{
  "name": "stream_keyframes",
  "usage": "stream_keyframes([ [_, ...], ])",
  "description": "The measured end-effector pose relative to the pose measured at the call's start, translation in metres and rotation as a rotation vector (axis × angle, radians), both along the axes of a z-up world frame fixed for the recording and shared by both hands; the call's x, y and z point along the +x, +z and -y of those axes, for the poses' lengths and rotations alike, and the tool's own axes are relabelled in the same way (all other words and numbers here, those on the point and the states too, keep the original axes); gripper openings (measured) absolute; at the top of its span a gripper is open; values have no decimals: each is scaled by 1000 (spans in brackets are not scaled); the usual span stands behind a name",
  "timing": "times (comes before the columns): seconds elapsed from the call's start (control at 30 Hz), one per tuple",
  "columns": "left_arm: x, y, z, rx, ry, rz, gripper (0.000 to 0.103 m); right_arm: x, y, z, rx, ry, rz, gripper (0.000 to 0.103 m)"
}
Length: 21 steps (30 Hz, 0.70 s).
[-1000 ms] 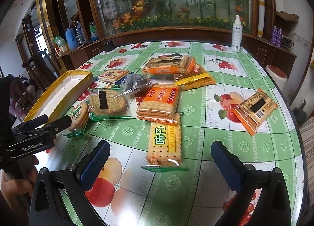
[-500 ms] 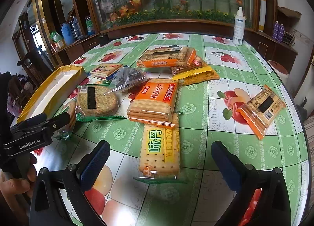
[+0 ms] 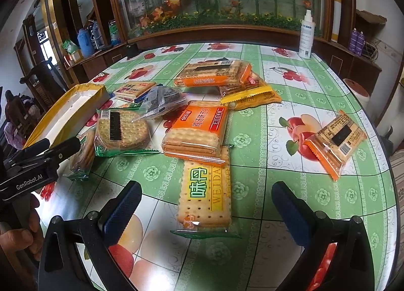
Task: Organize snacks
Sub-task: 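Move left tool to round XiangCong cracker pack while right tool approaches yellow WEIDAN pack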
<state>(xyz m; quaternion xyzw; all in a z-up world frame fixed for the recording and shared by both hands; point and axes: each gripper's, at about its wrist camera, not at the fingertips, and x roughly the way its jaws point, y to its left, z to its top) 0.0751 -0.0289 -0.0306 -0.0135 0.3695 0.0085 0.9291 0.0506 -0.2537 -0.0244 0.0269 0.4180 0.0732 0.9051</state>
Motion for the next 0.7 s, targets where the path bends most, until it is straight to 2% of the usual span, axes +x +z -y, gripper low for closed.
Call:
stream_keyframes([
  [0.17,0,2,-1,4,2,2,103,-3,3,-1,-30,-16,15,103],
  [0.33,-1,1,-1,3,2,-1,103,-6,8,-7,-133,-64,38,103],
  [0.7,-2,1,-4,3,7,-4,103,-10,9,-9,-154,-68,43,103],
])
